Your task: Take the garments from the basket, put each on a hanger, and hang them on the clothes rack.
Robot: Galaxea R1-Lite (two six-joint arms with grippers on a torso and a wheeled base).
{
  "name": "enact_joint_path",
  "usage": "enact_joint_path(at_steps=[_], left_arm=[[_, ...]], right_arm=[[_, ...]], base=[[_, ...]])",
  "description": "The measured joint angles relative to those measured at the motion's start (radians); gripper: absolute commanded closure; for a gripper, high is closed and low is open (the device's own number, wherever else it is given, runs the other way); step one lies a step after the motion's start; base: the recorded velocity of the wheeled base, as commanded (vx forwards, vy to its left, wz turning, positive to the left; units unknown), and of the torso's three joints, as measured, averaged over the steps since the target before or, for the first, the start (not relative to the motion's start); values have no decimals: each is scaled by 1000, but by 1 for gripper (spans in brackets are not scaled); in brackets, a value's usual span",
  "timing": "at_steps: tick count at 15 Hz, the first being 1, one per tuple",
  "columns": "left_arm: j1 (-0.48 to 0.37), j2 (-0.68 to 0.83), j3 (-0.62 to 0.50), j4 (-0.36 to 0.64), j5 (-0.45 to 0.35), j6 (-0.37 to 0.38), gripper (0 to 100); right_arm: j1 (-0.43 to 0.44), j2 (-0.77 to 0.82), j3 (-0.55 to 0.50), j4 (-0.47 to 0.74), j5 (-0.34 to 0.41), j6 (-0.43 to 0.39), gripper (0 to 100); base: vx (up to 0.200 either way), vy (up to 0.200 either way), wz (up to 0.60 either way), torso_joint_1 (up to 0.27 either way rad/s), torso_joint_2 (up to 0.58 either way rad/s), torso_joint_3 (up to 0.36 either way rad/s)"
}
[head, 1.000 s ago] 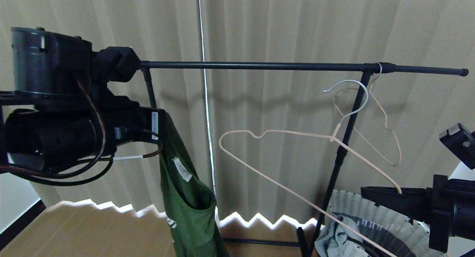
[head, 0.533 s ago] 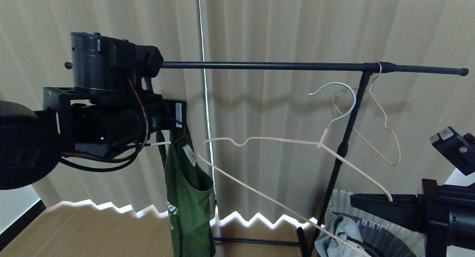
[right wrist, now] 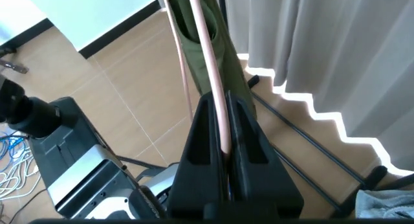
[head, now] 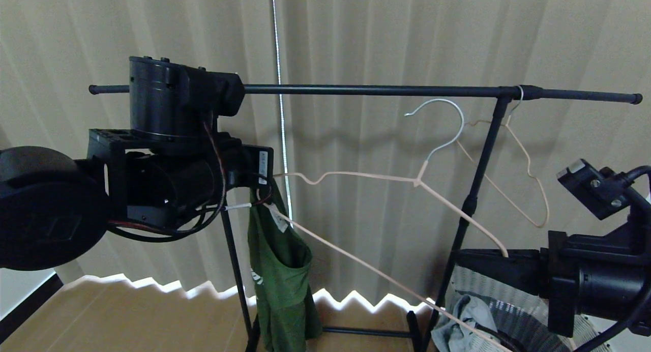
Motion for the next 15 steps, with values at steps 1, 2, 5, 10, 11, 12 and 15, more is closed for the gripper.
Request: enact_joint_path(at_steps=[1, 2, 5, 10, 11, 12, 15], left_arm=[[-1, 0, 1, 0, 1, 0, 100], [-2, 0, 1, 0, 2, 0, 100], [-8, 1, 5, 4, 34, 1, 100], [-15, 7, 9, 10, 73, 2, 100], [-15, 12, 9, 6, 72, -1, 100], [-16, 17, 9, 4, 72, -4, 100], [-21, 27, 5, 1, 71, -7, 100]], right_arm=[[0, 10, -7, 0, -2, 0, 100], [0, 19, -13, 0, -6, 1, 100], [-3, 51, -38, 0, -53, 2, 100], [-3, 103, -74, 0, -76, 2, 100], [-3, 117, -79, -7, -77, 3, 100], [-2, 129, -81, -23, -78, 3, 100], [9, 157, -81, -51, -96, 3, 100]], base=[[0, 0, 0, 0, 0, 0], [0, 0, 0, 0, 0, 0], [0, 0, 0, 0, 0, 0], [0, 0, 0, 0, 0, 0], [0, 0, 0, 0, 0, 0], [0, 0, 0, 0, 0, 0], [0, 0, 0, 0, 0, 0]])
